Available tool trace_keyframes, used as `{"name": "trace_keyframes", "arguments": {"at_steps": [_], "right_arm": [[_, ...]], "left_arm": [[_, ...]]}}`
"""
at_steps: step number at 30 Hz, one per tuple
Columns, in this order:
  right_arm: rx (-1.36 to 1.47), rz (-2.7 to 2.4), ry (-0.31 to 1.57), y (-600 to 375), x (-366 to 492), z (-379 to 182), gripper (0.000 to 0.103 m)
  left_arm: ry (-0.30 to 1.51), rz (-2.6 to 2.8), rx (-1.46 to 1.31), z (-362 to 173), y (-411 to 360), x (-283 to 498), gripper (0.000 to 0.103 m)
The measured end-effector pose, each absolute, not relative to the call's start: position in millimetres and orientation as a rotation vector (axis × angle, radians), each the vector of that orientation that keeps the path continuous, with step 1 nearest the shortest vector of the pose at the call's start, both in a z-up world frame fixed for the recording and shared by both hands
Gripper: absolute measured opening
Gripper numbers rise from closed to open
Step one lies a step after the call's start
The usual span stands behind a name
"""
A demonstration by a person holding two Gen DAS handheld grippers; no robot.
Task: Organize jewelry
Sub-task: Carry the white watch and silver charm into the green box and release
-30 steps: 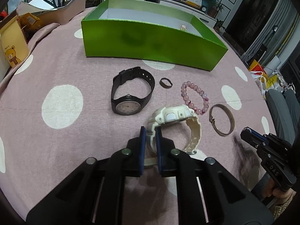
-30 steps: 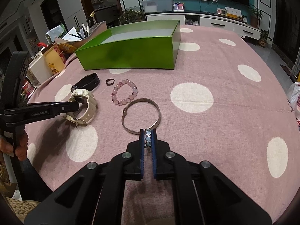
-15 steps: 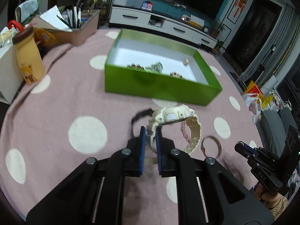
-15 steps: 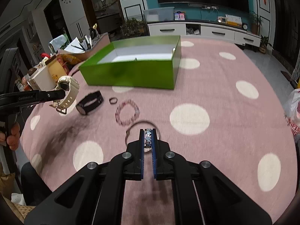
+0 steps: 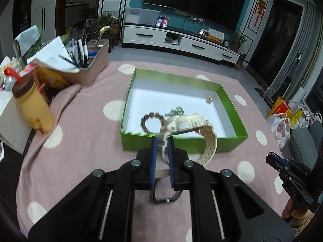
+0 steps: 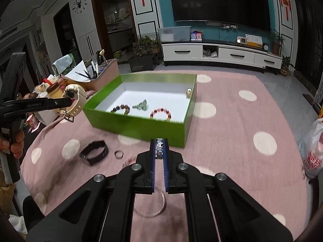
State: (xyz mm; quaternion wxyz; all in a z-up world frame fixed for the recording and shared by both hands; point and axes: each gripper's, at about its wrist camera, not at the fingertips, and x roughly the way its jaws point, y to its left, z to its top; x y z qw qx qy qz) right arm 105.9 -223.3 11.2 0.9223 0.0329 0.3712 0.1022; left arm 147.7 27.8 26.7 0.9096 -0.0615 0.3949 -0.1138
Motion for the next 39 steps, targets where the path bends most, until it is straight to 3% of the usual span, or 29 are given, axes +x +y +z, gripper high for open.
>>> {"name": "trace_keyframes", "arguments": {"at_steps": [29,32,34,36,39], "right_arm": [[0.070,0.160,0.925,-218.6,288.6,-32.3,0.006],[0.077,0.152,0.930,-219.3,298.0,-33.3,0.008],[0.089,0.138,0.925,-220.9,299.5,-33.1,0.024],[0.099,0.127,0.906,-225.8,297.5,-29.1,0.030],[0.130,0.133,0.887,-234.7,291.3,-21.9,0.031]], "left_arm": [[0.947,-0.100,-0.081,-22.2,4.2,308.1,0.011],[0.940,-0.088,-0.062,-25.3,-1.4,315.2,0.017],[0.917,-0.095,-0.044,-22.8,-6.4,316.5,0.028],[0.888,-0.090,-0.003,-17.3,-12.9,314.1,0.033],[0.868,-0.110,0.007,-9.0,-14.6,307.3,0.037]]}}
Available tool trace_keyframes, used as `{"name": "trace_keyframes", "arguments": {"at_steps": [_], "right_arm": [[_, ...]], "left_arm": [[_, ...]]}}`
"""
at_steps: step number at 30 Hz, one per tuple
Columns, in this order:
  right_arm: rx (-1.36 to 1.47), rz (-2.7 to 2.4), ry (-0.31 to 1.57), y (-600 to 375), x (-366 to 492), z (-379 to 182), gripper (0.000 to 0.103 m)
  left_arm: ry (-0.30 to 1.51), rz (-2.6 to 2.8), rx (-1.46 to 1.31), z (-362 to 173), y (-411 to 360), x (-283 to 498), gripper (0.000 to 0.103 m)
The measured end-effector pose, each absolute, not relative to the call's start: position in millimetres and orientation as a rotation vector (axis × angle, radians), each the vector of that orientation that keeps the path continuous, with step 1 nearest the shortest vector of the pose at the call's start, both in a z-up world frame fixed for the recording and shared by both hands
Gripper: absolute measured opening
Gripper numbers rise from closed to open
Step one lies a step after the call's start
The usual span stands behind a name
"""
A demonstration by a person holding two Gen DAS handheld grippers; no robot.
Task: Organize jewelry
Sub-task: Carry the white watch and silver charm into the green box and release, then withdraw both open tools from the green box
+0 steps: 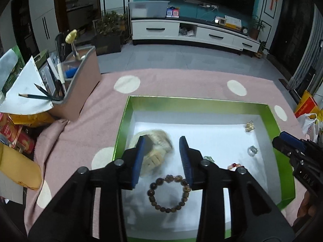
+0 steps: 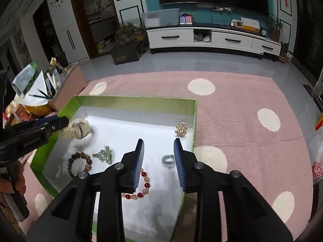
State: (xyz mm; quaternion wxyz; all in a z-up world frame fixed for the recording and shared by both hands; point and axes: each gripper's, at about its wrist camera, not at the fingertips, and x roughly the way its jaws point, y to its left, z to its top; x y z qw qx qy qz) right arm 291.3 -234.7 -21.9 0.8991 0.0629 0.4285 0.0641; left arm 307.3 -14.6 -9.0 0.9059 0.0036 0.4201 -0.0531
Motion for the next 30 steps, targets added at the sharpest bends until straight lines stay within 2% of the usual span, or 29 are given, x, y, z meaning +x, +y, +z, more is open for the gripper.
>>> {"name": "trace_keyframes", "arguments": {"at_steps": [1,7,10,15,30], "right_arm": [[0.140,0.134,0.880,-238.1,287.4,-19.0,0.031],[0.168,0.137,0.846,-251.6,253.3,-1.8,0.031],[0.177,0.139,0.826,-257.2,229.3,5.6,0.040],[0.184,0.144,0.814,-261.5,192.4,13.1,0.041],[0.188,0.173,0.854,-253.0,98.4,4.8,0.041]], "left_arm": [[0.863,-0.111,0.003,-6.5,-13.3,304.6,0.040],[0.846,-0.122,-0.031,9.2,3.1,279.9,0.042],[0.835,-0.125,-0.041,17.0,10.7,263.6,0.044],[0.821,-0.130,-0.056,24.6,23.9,230.4,0.051],[0.904,-0.125,-0.123,-11.4,55.2,129.1,0.053]]}}
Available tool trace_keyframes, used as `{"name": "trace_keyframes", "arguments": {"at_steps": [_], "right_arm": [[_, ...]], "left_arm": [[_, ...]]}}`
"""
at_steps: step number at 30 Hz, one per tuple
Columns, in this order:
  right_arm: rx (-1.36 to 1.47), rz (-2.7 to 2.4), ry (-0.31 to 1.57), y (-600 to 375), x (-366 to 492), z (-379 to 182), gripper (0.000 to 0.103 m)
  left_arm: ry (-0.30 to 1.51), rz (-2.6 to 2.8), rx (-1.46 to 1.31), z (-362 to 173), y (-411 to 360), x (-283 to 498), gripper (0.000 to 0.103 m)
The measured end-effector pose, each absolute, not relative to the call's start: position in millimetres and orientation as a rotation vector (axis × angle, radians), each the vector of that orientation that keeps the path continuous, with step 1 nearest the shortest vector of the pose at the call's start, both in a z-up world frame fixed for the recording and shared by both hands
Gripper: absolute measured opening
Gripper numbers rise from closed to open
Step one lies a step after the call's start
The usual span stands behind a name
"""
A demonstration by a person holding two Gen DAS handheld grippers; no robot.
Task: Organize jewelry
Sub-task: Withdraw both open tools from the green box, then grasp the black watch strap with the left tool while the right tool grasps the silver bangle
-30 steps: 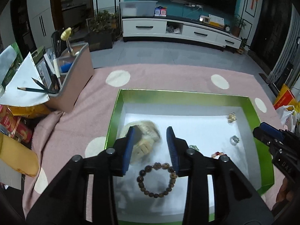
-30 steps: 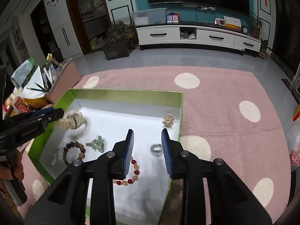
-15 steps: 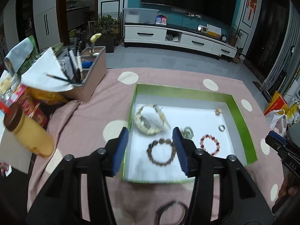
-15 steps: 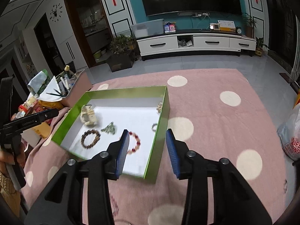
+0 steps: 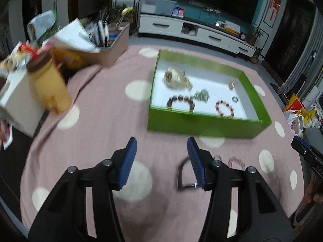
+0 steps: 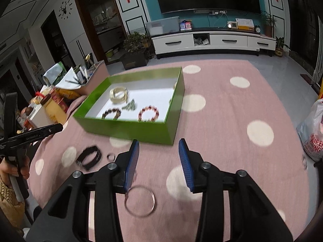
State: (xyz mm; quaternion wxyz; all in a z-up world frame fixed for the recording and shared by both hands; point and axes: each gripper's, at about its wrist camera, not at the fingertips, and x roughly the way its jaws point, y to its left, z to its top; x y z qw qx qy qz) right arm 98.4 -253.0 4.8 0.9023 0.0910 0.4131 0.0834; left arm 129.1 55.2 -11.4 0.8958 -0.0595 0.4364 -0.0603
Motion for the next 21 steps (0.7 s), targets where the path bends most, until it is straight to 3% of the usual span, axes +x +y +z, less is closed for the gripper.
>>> {"name": "trace_keyframes", "arguments": {"at_steps": [21], "right_arm": [[0.235,0.155,1.009,-240.8,48.0,-57.6,0.041]], "left_arm": [[1.045,-0.149,-0.273,-66.3,70.4,69.1,0.055]]}}
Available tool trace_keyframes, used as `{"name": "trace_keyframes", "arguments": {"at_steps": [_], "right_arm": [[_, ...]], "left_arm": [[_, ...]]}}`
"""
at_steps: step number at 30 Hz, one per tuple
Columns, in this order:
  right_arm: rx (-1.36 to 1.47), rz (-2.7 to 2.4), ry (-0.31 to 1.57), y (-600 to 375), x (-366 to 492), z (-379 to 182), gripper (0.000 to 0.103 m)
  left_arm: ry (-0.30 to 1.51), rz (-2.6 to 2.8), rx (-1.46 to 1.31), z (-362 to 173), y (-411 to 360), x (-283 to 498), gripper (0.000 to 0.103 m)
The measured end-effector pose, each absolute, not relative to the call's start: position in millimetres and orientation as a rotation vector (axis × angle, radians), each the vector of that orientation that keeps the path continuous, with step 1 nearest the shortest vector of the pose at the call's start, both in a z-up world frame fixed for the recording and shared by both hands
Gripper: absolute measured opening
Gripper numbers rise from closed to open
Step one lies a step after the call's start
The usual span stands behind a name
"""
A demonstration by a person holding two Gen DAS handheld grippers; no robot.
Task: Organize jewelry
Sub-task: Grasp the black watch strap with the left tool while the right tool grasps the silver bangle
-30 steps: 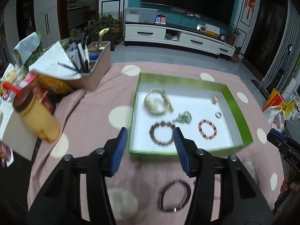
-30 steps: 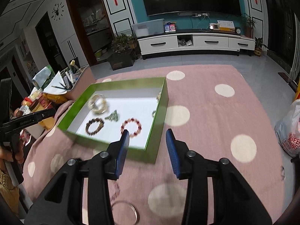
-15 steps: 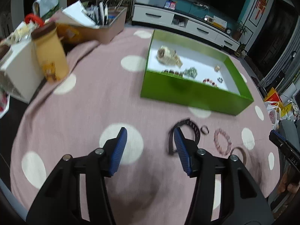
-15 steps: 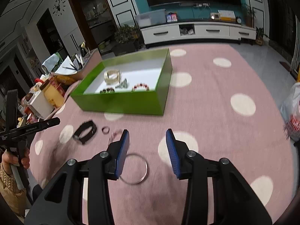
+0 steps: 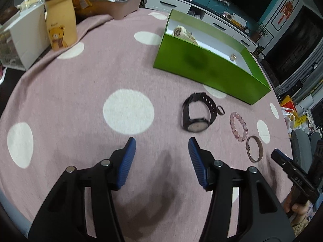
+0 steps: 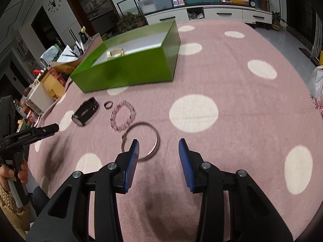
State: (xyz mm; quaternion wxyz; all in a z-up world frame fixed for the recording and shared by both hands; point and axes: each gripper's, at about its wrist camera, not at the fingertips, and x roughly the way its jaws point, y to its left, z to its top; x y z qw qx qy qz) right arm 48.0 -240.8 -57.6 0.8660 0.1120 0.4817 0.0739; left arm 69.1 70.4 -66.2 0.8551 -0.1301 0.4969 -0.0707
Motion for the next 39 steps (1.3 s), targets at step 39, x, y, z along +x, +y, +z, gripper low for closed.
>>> {"name": "trace_keyframes", "arguments": {"at_steps": [39], "right_arm": [[0.101,0.132,0.908,-226.7,66.3,-57.0,0.004]], "left_arm": [[1.195,-0.188,-0.318,-83.1,32.1,154.8,0.033]]}}
